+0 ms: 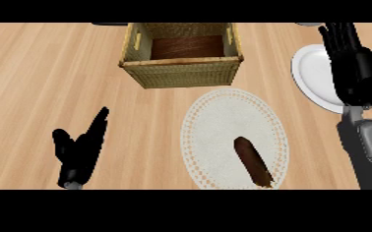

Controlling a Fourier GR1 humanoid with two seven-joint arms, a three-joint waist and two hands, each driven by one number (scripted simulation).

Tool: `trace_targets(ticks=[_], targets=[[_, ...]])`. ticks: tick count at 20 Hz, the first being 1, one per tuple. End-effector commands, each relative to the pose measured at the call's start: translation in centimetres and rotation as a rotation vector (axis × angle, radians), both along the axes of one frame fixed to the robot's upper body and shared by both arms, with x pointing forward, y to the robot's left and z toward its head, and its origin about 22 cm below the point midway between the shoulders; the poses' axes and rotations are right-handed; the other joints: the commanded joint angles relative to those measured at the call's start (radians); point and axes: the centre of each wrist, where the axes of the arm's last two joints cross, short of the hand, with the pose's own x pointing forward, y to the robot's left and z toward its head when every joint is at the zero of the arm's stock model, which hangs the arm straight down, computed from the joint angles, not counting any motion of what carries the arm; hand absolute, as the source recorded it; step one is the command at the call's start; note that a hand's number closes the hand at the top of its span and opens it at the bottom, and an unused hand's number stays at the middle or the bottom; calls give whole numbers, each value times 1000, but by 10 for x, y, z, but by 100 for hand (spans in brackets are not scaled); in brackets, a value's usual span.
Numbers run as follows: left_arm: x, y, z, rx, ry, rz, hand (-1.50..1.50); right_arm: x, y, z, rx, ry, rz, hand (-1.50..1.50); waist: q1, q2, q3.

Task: Pick the sweet potato from the placemat and place it in the basket

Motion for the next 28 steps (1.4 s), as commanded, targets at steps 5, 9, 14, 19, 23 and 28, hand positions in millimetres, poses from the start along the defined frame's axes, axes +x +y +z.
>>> trace_targets(ticks=[5, 9, 14, 19, 23, 28], targets=[[21, 5, 44, 67, -368, 62, 0, -57, 49, -3, -353, -101, 196, 150, -27, -56, 3], [27, -9, 54, 39, -427, 42, 0, -96, 101, -39, -624, -140, 531, 150, -1, -43, 4], [21, 2, 51, 54, -436, 98, 0, -138, 136, -74, -678, -177, 215, -150, -47, -50, 3], [22, 10, 53, 70, -432, 146, 0, -132, 118, -76, -907, -205, -108, -150, -99, -67, -4], [20, 8, 50, 82, -435, 156, 0, -133, 105, -67, -1109, -129, -282, -150, -125, -63, -8], [15, 11, 52, 79, -436, 160, 0, -161, 114, -65, -1347, 75, -302, -150, -111, -61, -10]])
